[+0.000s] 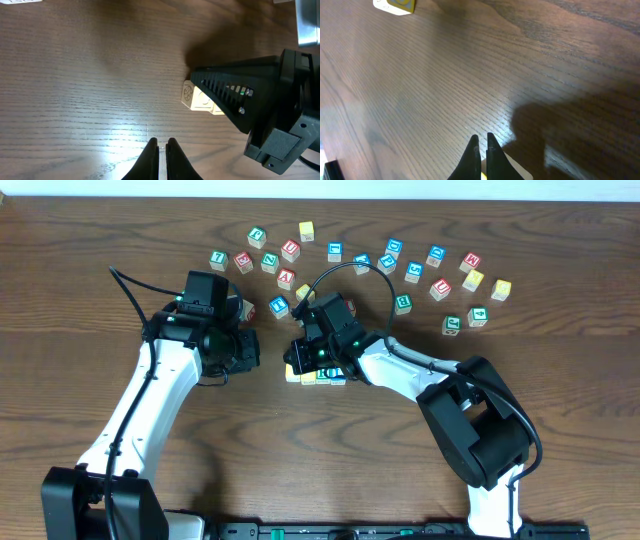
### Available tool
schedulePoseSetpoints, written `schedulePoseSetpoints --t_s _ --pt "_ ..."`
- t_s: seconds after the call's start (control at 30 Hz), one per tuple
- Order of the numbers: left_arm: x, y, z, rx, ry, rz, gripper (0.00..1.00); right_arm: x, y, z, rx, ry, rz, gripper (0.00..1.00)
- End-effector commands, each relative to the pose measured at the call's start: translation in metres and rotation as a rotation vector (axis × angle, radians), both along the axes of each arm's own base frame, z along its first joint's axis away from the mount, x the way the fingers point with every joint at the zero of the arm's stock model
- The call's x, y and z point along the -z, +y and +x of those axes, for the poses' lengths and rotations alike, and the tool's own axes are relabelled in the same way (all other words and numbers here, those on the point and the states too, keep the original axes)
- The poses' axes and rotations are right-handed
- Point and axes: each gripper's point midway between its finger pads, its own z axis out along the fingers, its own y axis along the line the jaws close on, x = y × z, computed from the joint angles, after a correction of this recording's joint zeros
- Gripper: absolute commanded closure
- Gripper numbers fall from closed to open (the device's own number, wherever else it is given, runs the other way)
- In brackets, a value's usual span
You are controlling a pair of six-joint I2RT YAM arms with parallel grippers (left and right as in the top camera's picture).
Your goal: Spell out CORL
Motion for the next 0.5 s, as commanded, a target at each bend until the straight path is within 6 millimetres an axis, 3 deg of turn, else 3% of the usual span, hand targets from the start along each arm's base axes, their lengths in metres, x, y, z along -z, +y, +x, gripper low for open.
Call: schedulePoseSetpoints --t_s 0.0,0.3,0.47 --pt "-0.004 0.0 0.001 -0.001 -0.014 -0.006 0.93 0.002 0.0 0.002 0.004 0.018 0.009 0.99" --pt "-0.004 0.0 0.002 -0.001 -0.017 -0.007 0.93 0.002 -0.001 0.002 0.007 0.02 0.007 0.99" --pt "-0.004 0.0 0.003 0.0 -0.021 -0.007 0.92 -0.001 -0.008 0.014 0.032 0.005 0.016 0.99"
